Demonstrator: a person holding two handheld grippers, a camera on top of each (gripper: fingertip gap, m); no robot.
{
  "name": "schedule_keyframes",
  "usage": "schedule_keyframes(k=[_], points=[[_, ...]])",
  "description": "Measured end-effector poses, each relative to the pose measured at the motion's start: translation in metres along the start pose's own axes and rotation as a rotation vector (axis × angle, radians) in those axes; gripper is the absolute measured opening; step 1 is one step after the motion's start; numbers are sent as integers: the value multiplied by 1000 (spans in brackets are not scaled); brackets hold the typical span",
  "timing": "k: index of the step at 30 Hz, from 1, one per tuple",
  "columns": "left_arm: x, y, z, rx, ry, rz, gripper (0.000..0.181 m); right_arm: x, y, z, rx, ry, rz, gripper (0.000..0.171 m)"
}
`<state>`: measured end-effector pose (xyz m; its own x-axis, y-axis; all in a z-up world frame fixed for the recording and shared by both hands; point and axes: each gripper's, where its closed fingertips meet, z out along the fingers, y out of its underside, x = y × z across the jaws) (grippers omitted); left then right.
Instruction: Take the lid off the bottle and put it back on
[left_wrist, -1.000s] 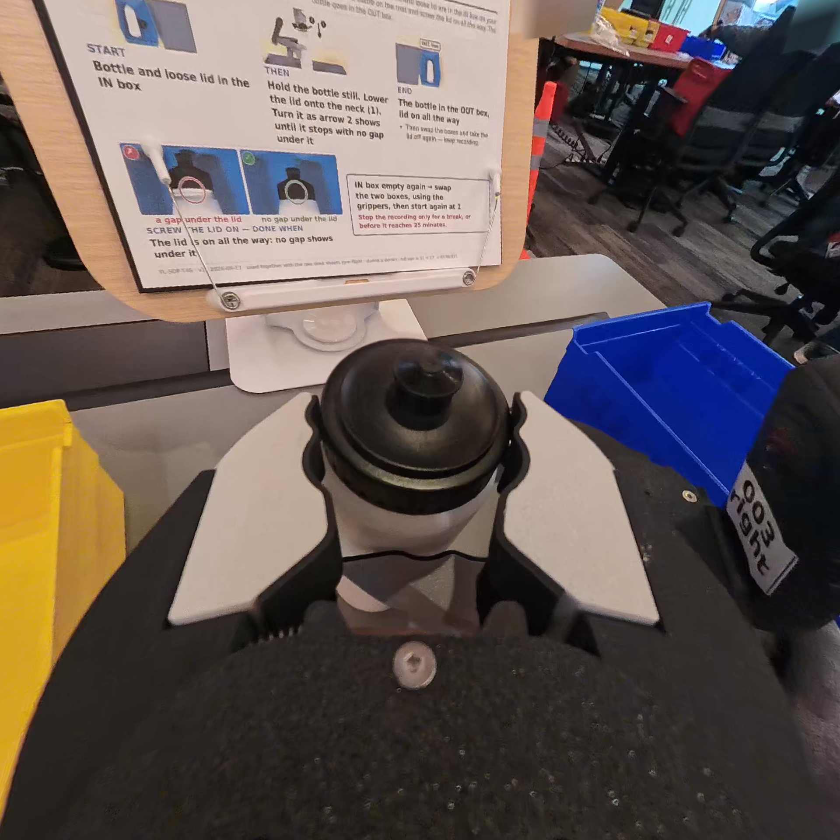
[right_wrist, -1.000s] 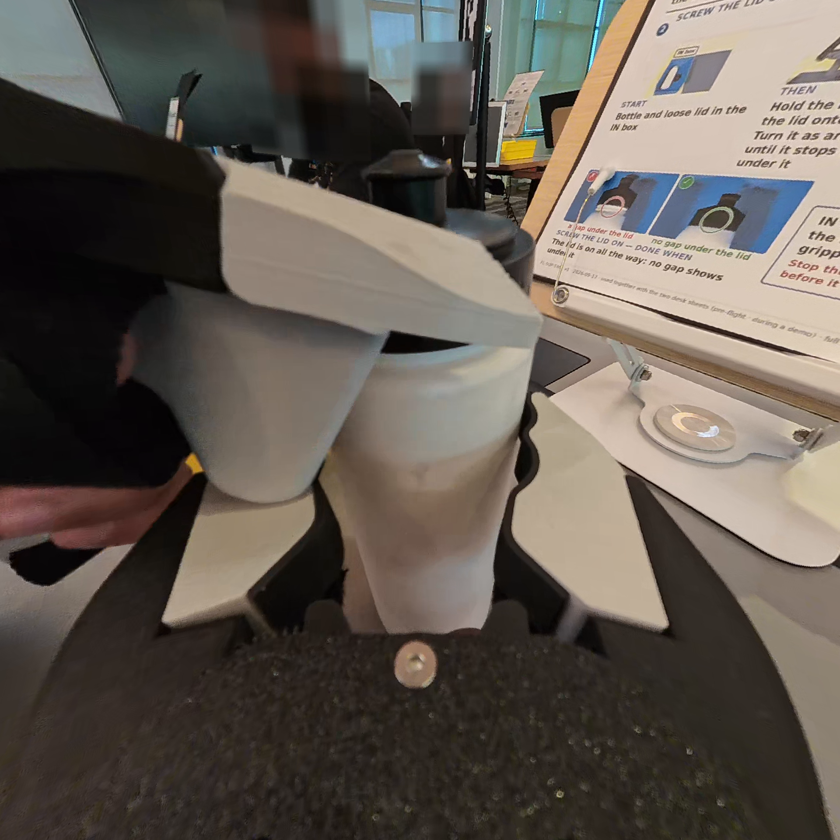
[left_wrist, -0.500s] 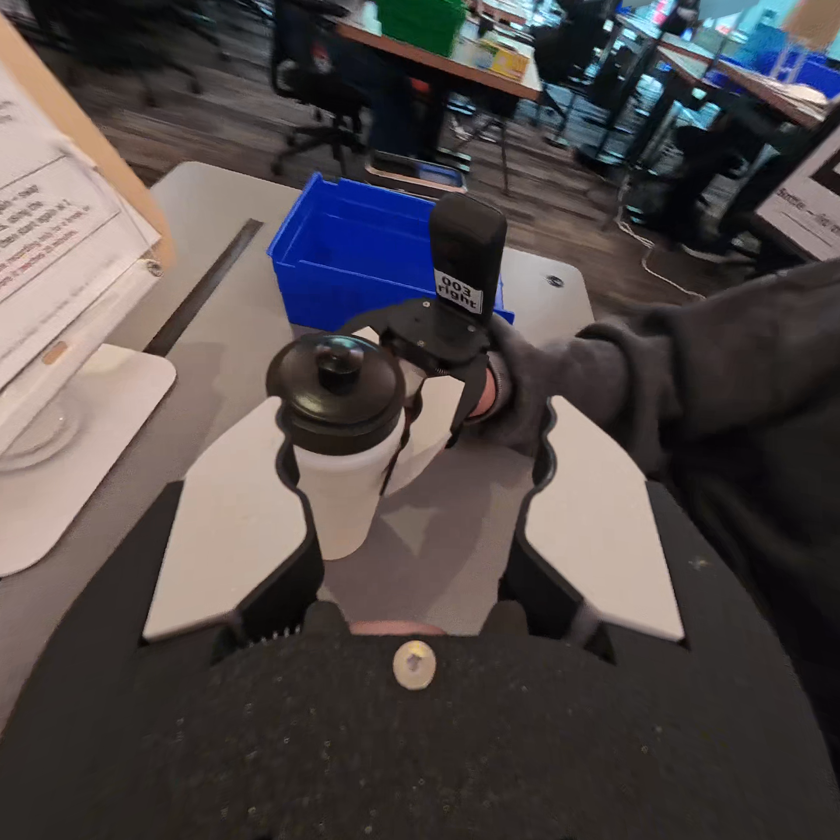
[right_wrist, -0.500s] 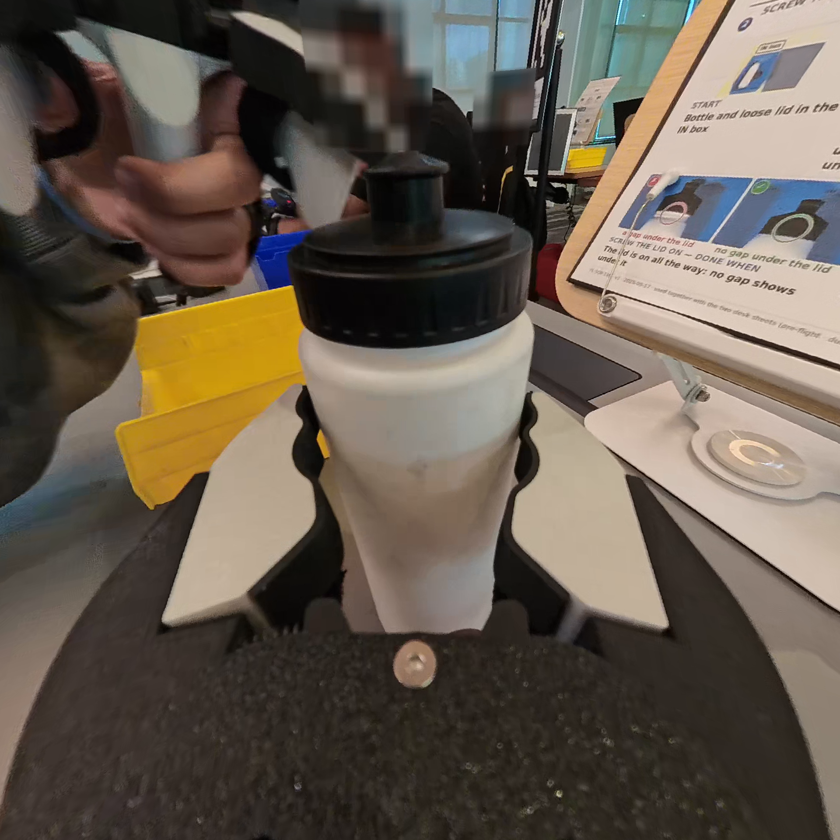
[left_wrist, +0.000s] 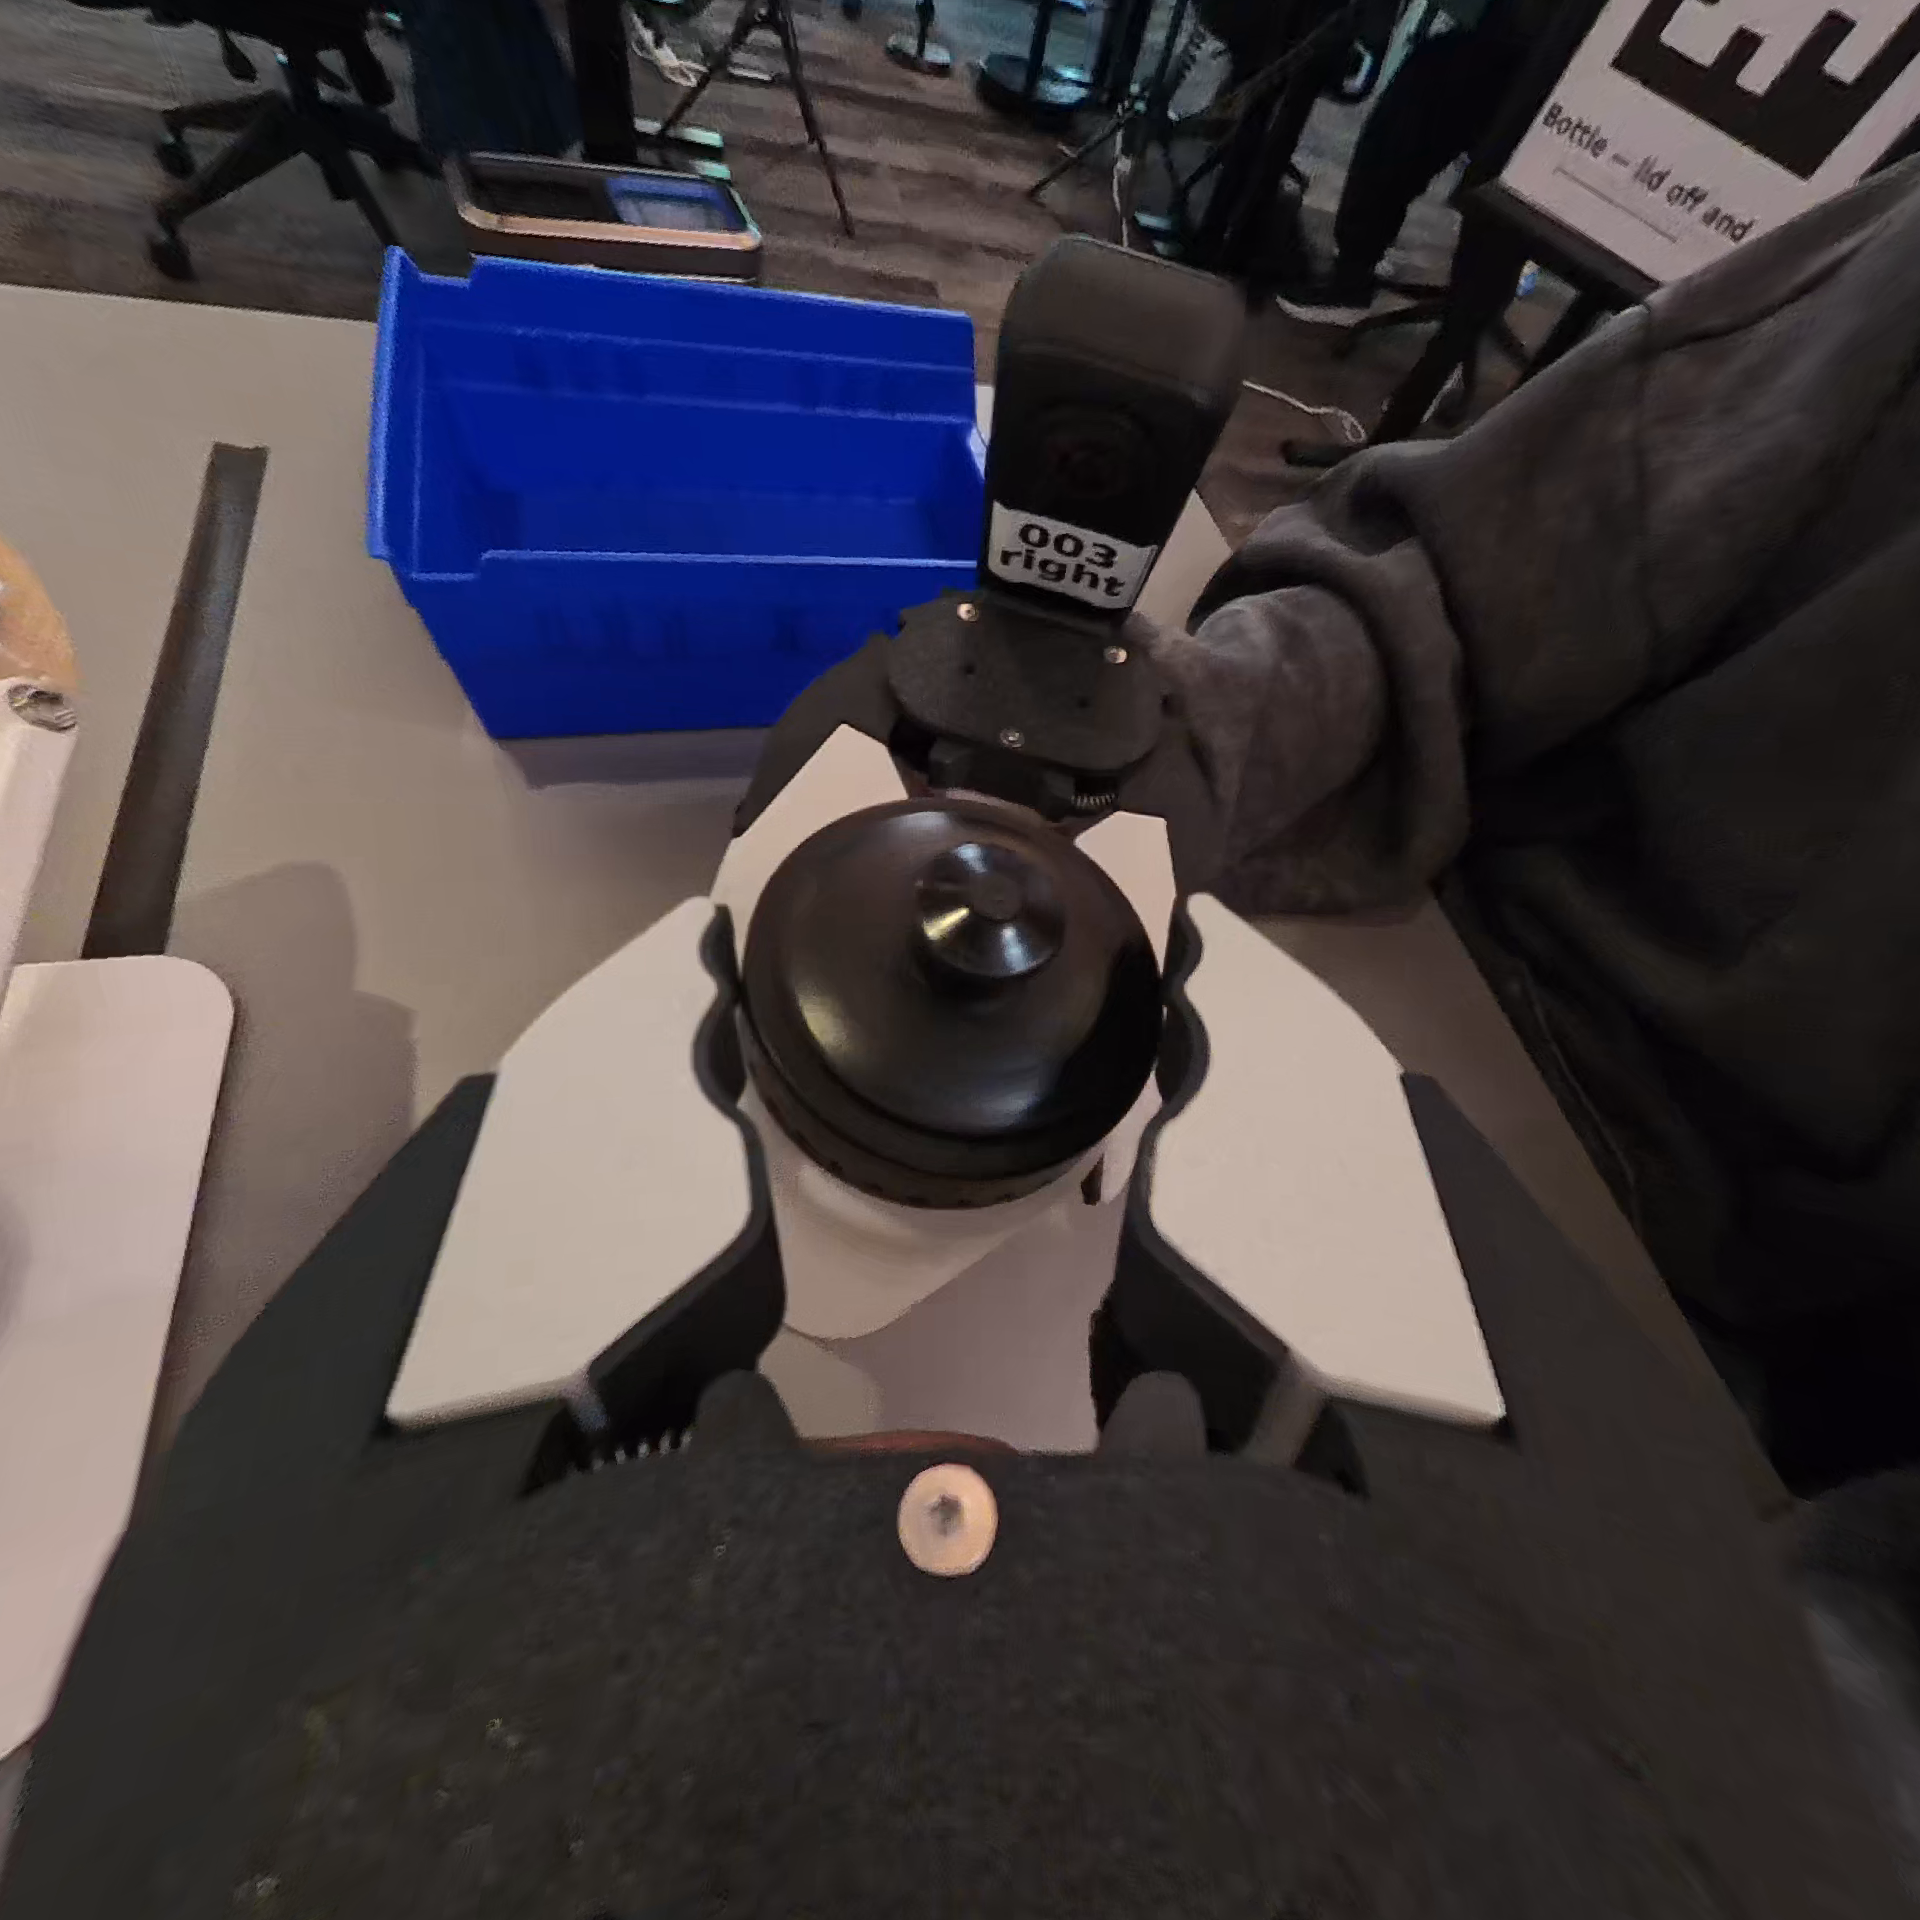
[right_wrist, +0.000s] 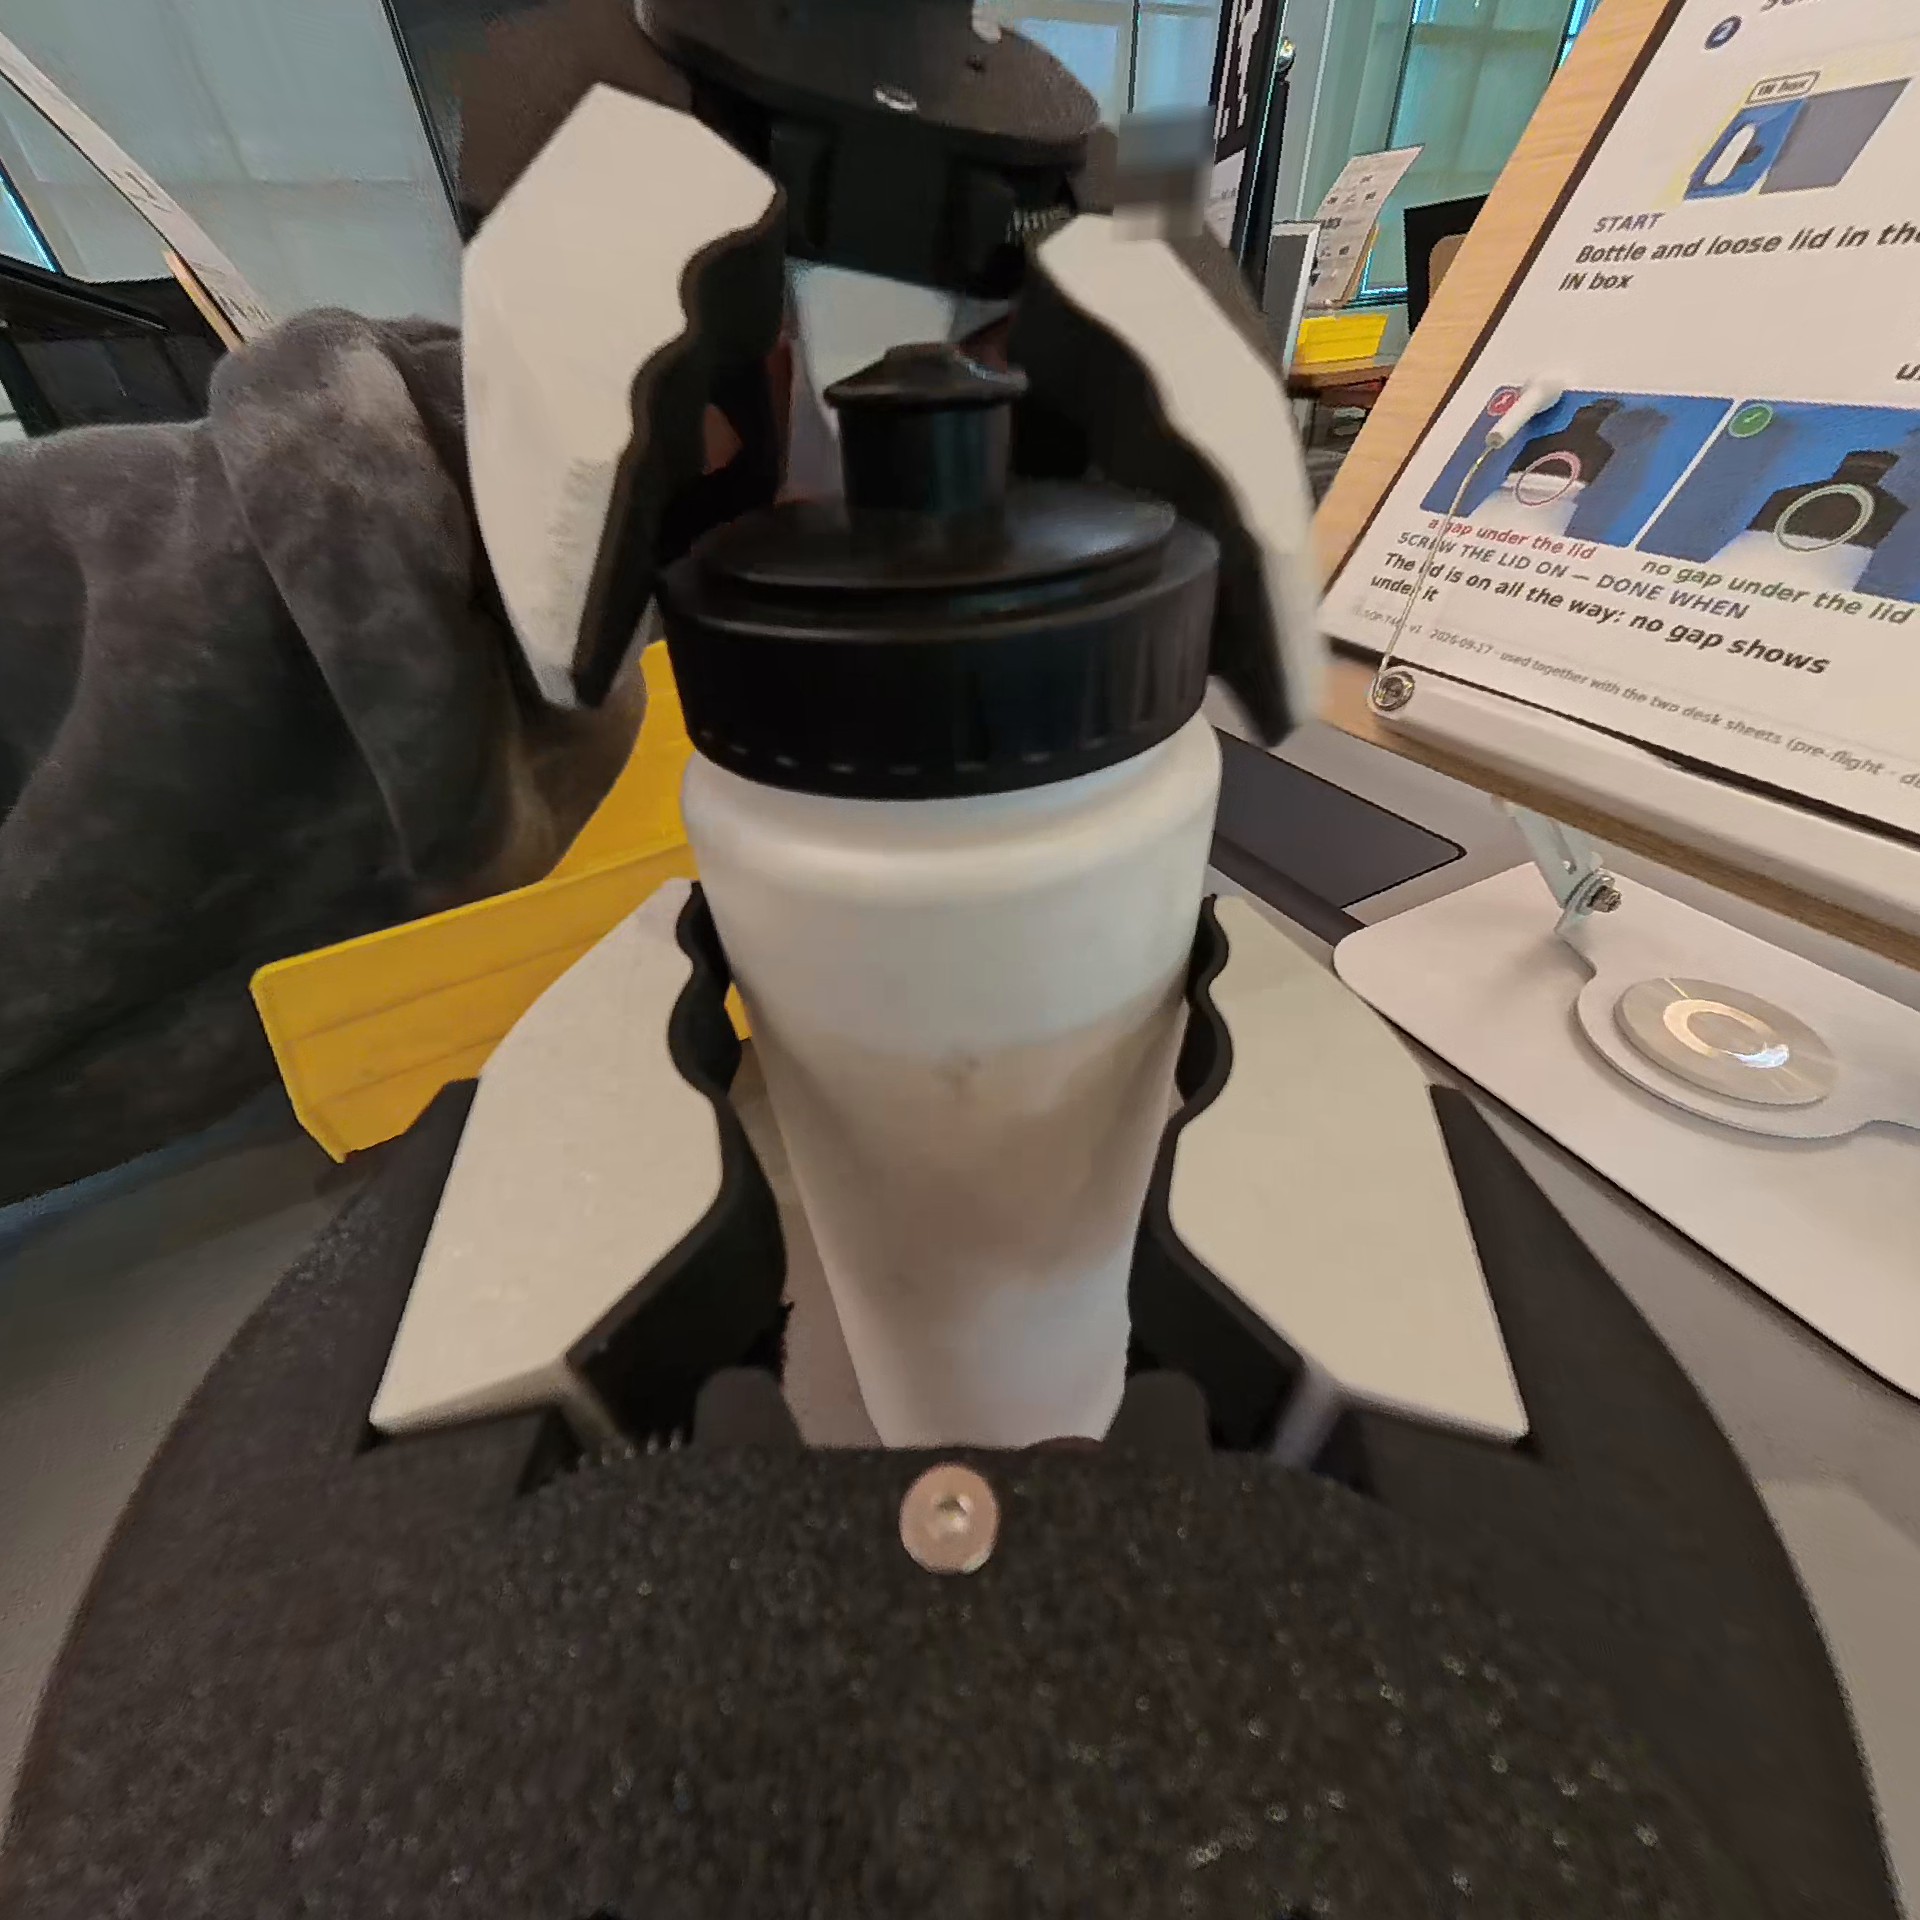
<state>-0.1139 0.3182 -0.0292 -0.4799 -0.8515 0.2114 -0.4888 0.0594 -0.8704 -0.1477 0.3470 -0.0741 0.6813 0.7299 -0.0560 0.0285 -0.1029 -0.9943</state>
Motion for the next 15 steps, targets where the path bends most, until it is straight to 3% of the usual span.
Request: schedule_keyframes(k=[6, 15], points=[[-9, -6, 1, 119, -211, -55, 77, 5, 0, -1, 4, 32, 8, 85], [-28, -9, -7, 294, -900, -350, 77, 10, 0, -3, 2, 144, 23, 85]])
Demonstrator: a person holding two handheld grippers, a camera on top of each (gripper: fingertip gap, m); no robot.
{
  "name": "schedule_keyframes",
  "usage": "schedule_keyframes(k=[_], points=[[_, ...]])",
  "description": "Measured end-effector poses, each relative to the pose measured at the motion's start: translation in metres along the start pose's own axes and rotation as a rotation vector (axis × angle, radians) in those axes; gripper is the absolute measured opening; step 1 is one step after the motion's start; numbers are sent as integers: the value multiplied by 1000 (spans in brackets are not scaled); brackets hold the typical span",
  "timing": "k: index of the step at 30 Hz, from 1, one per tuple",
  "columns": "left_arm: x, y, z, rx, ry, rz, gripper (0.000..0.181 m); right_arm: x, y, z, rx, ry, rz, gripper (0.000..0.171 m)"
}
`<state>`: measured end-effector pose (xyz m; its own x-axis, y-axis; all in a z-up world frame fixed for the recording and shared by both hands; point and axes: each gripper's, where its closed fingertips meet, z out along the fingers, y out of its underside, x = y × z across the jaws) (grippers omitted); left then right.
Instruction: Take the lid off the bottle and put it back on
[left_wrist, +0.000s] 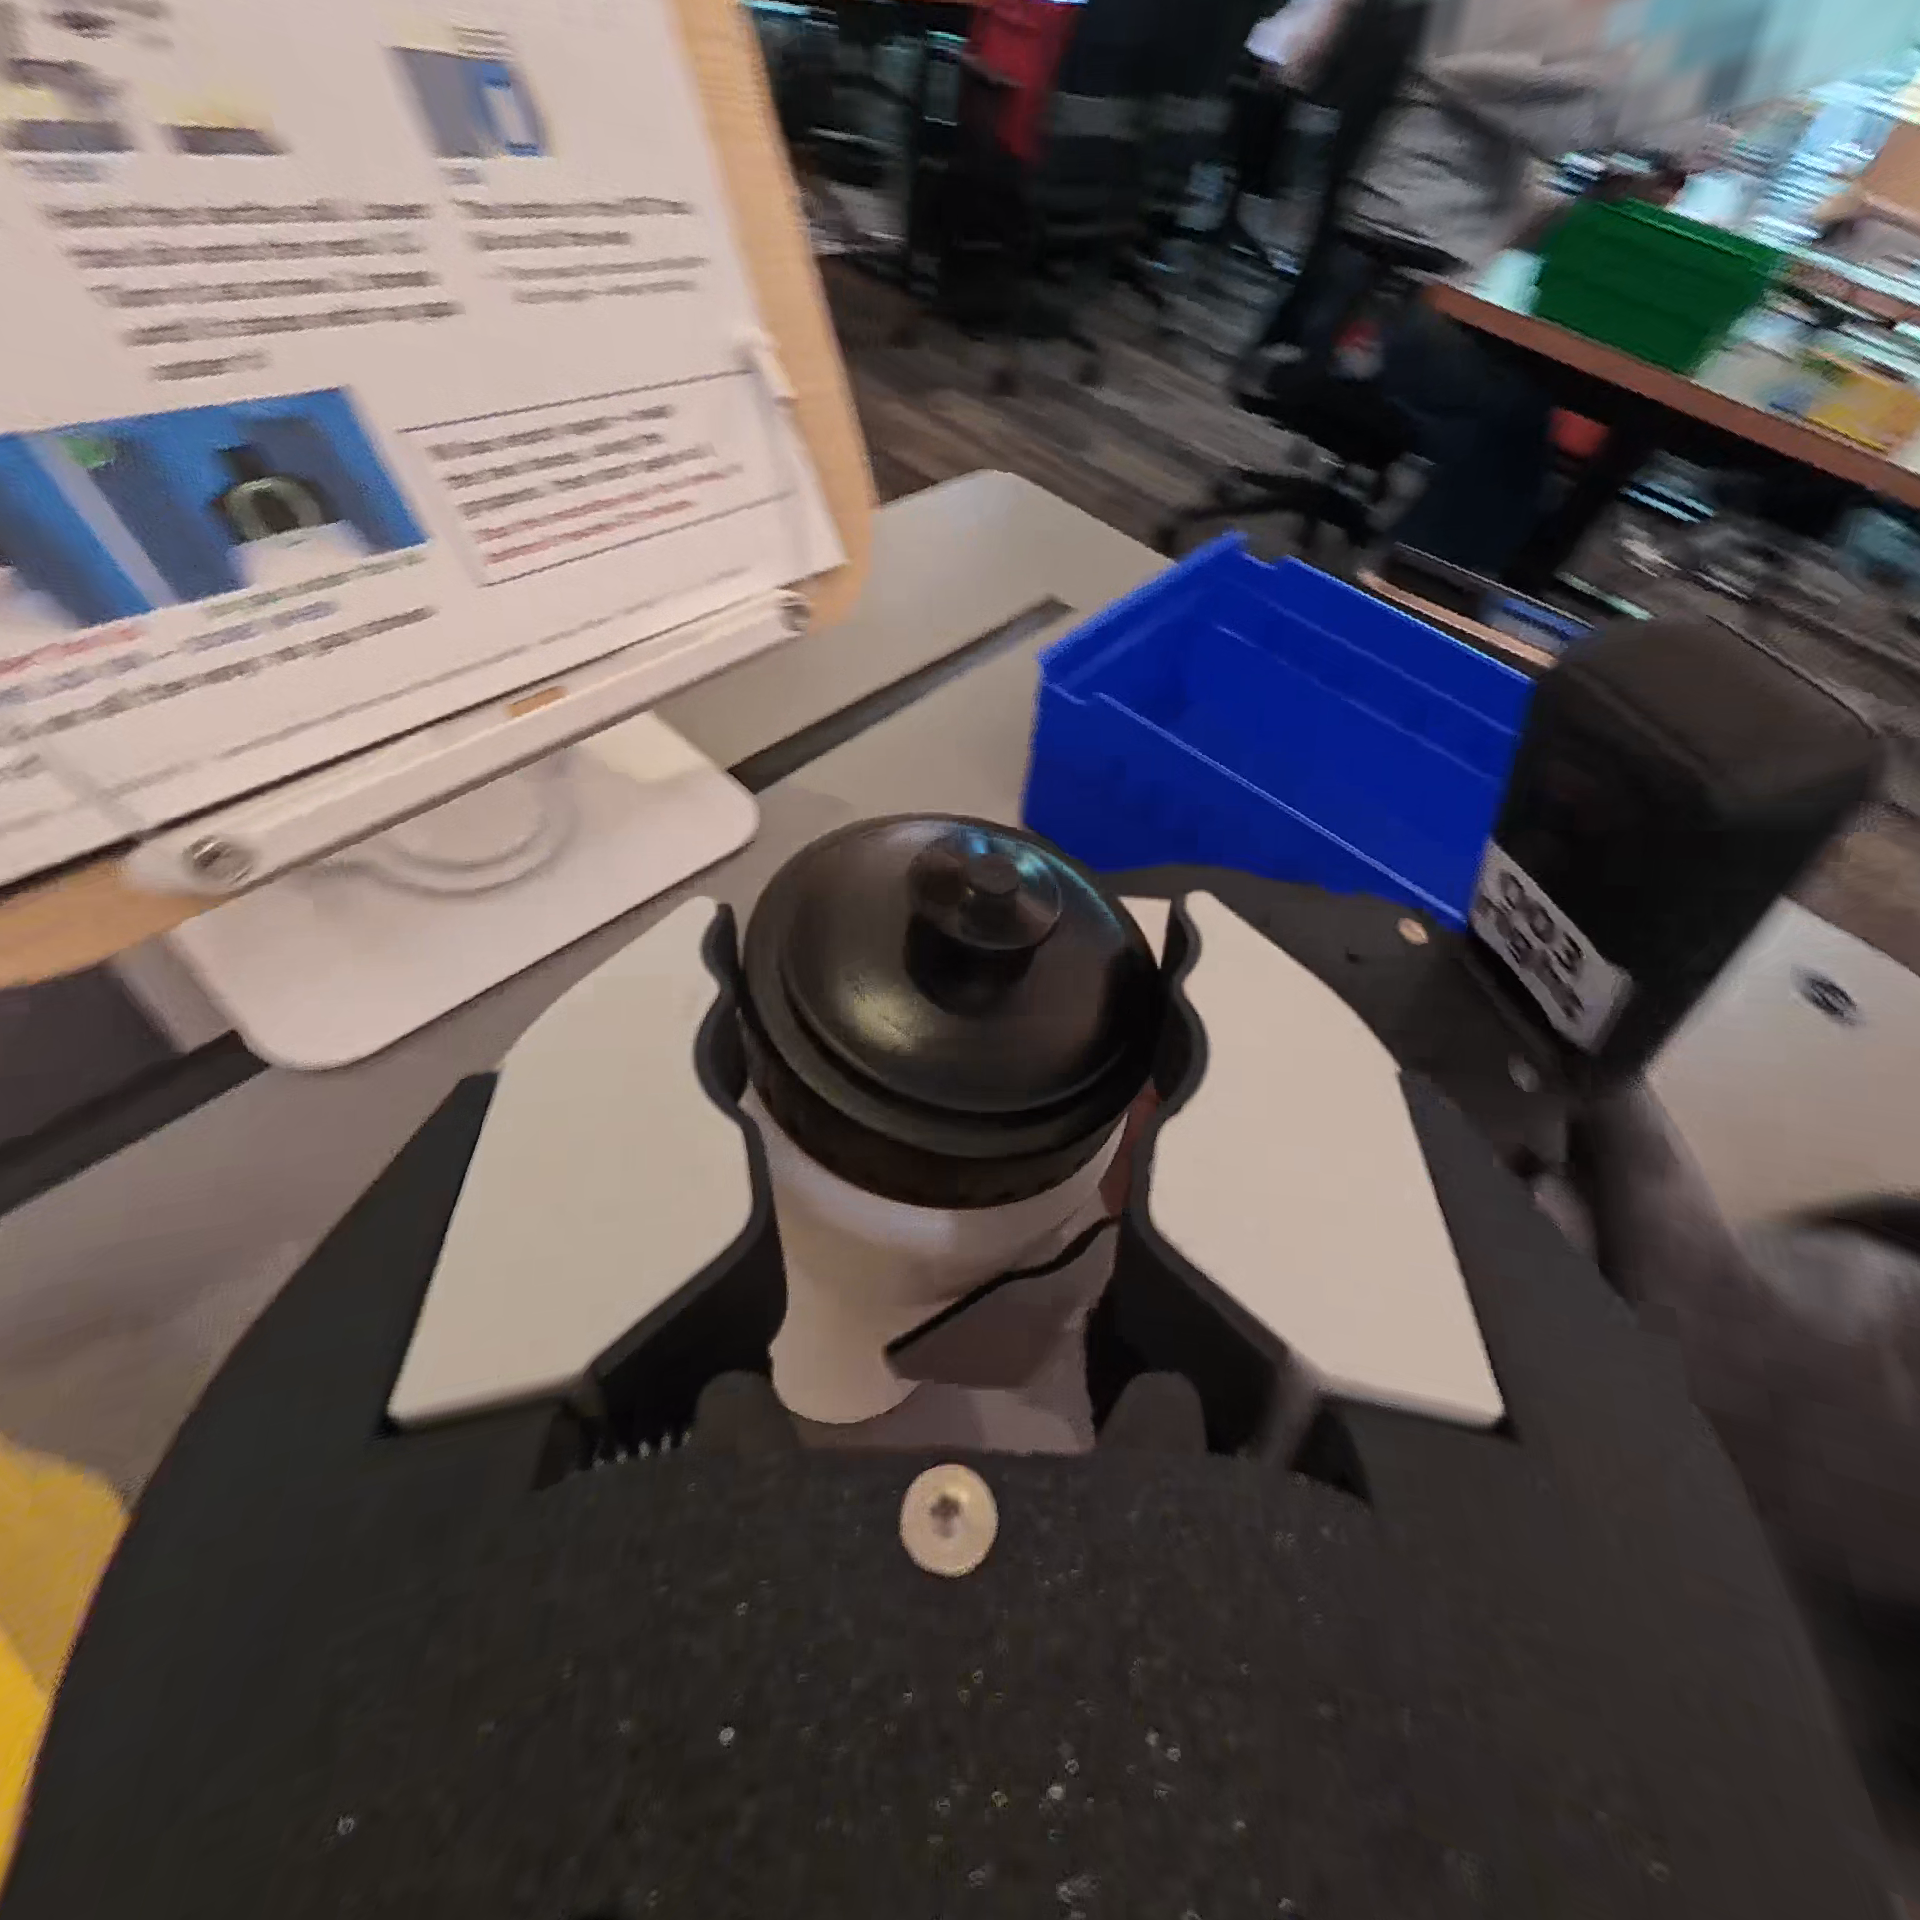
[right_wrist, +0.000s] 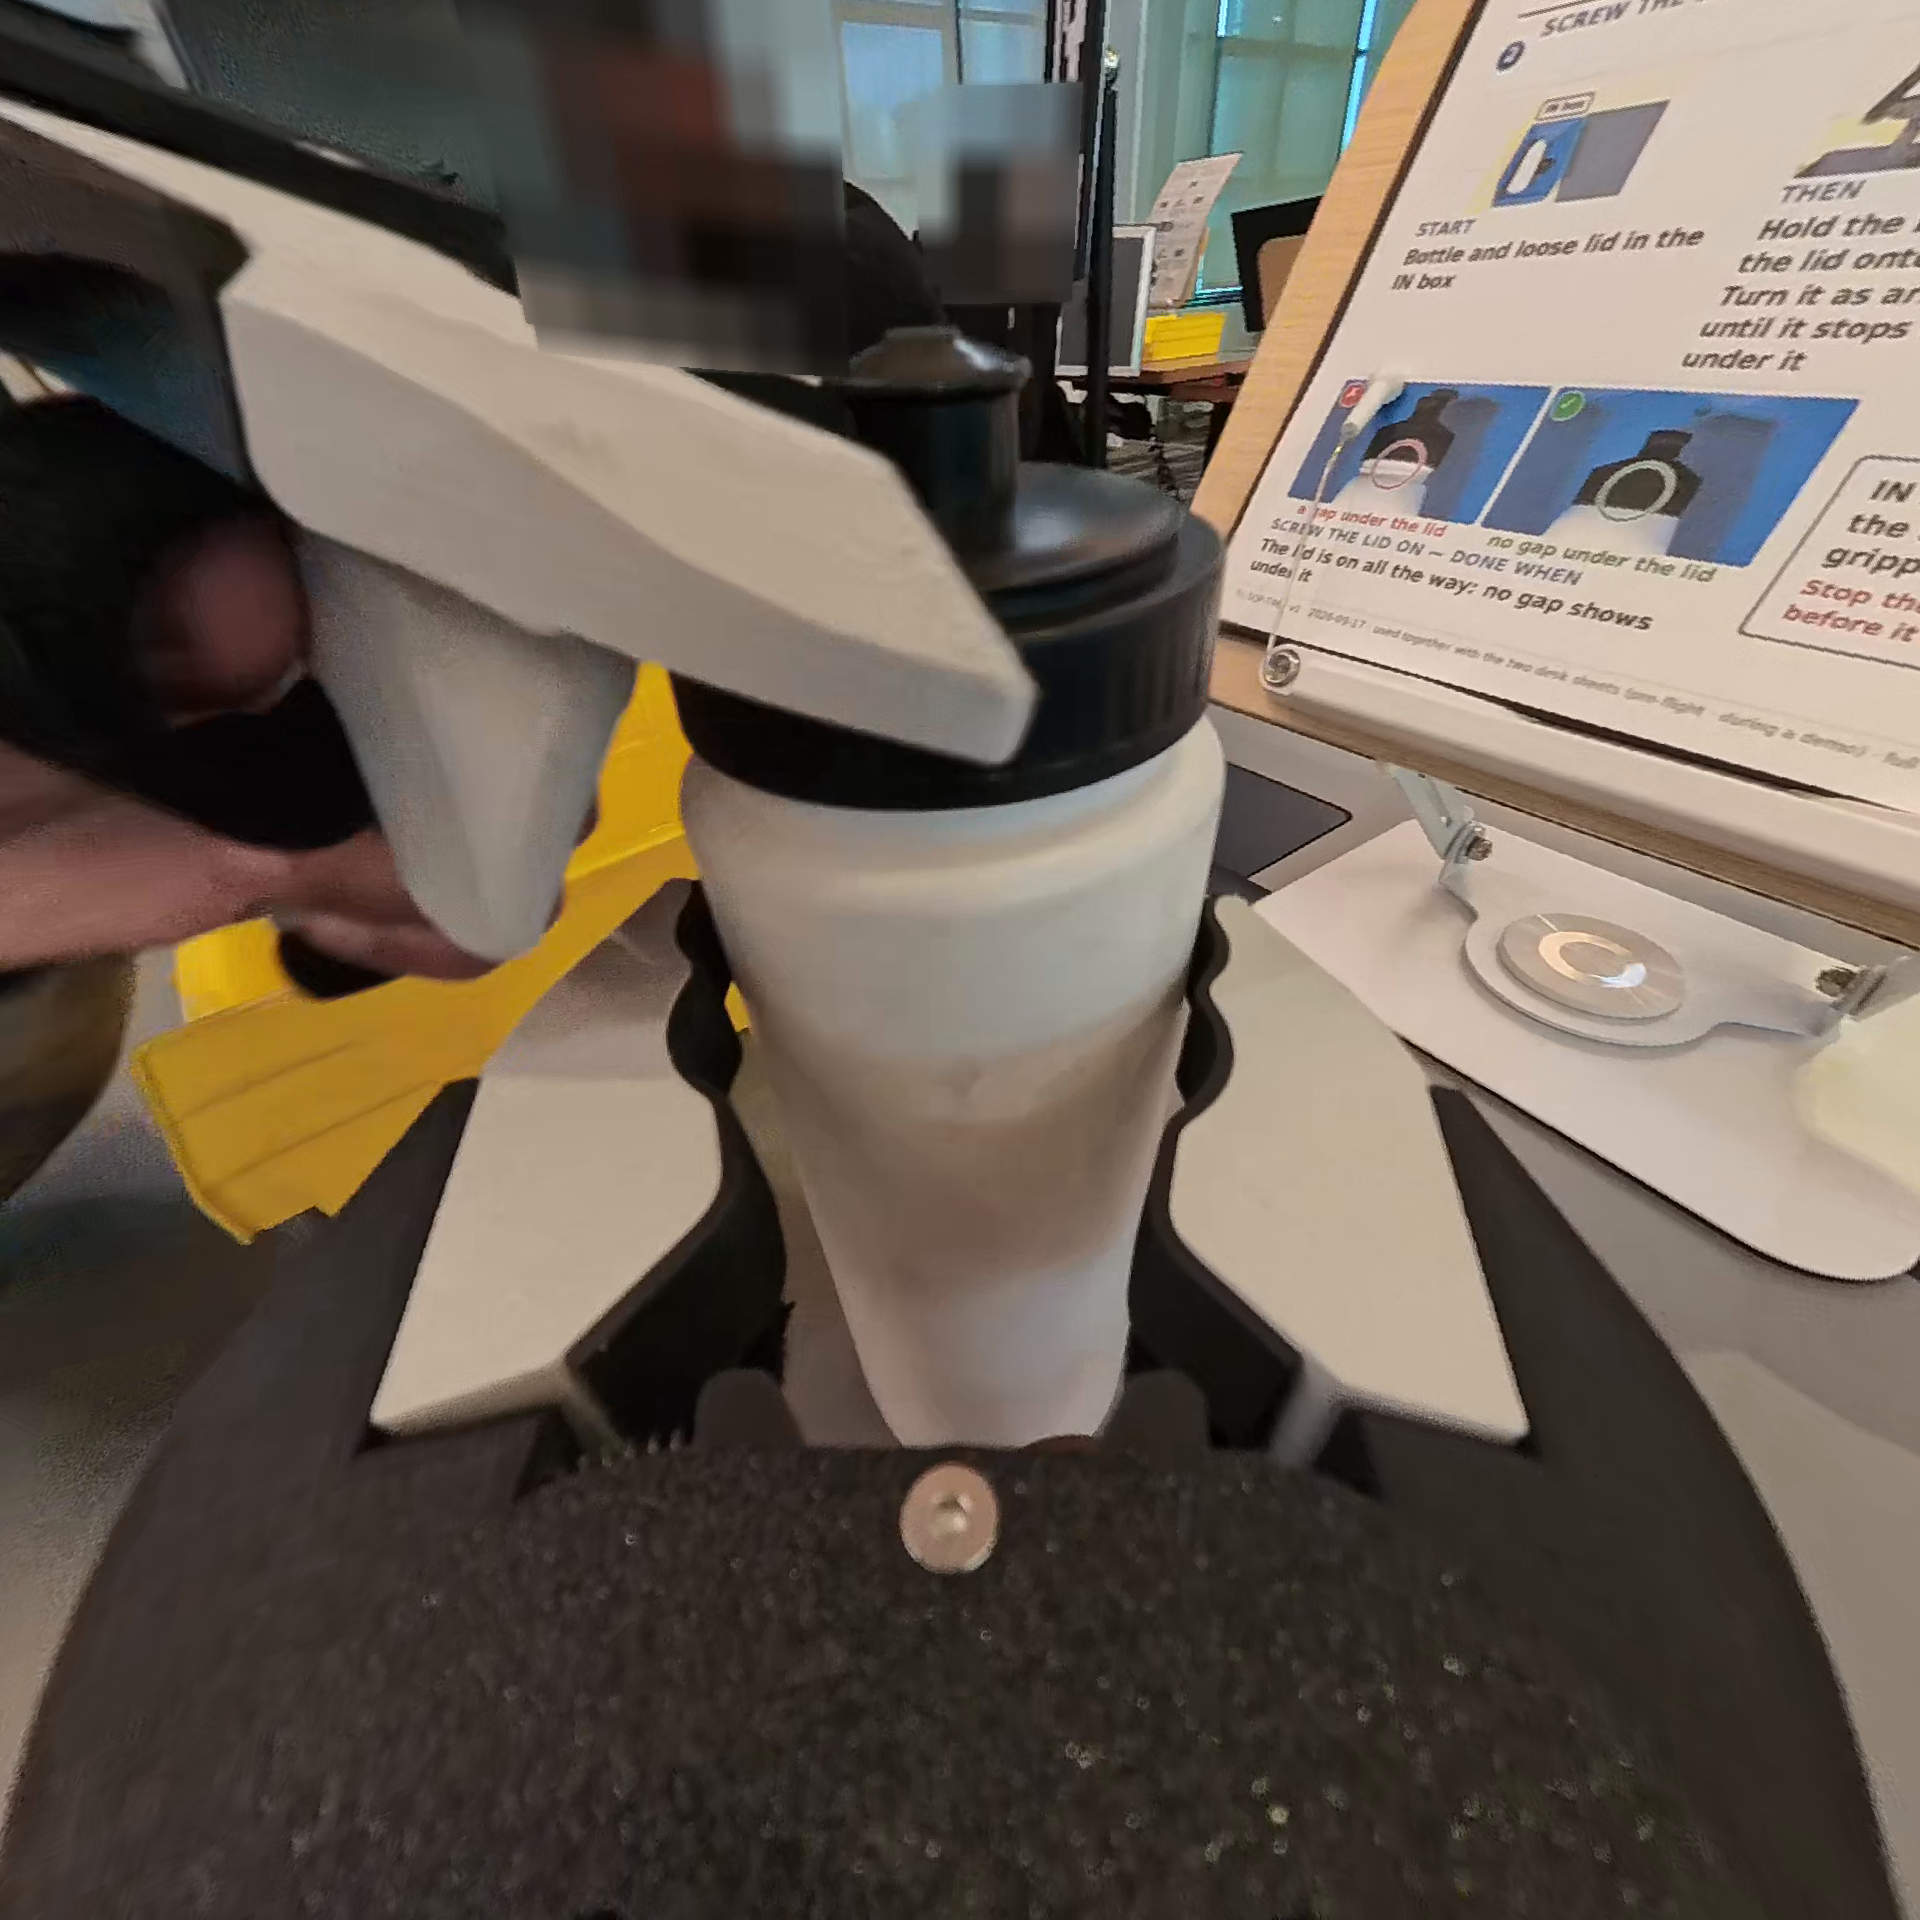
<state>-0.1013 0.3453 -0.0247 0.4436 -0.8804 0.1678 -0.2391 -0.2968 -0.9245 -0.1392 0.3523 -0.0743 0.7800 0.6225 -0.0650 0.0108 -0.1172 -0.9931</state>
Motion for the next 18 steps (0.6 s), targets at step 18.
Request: schedule_keyframes(k=[18], points=[[16, -7, -59, -83, 335, 202, 95, -3, 0, 3, -13, -16, -11, 85]])
